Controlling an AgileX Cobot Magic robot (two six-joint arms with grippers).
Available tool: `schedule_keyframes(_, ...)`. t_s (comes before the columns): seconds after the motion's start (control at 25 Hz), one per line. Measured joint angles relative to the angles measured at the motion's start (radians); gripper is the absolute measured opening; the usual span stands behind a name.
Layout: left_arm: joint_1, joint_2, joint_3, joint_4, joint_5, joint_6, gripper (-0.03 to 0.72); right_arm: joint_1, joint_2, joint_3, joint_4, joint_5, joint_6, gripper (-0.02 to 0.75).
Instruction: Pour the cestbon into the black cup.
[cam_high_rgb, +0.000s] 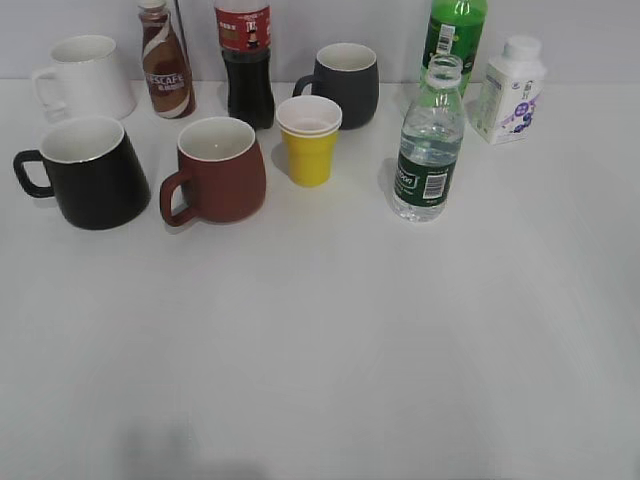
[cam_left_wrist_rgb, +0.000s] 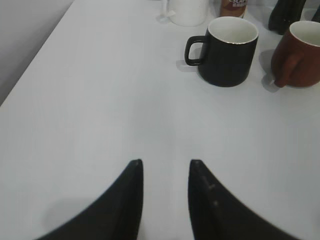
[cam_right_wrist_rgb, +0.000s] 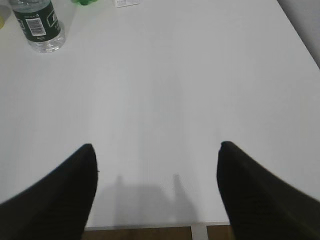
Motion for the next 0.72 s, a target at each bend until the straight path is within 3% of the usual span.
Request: schedule_keyframes(0.72,0.000,0.000,0.000,0.000,0.000,0.000,0.237,0.000,0.000,0.000,0.000,0.000,0.000,0.556)
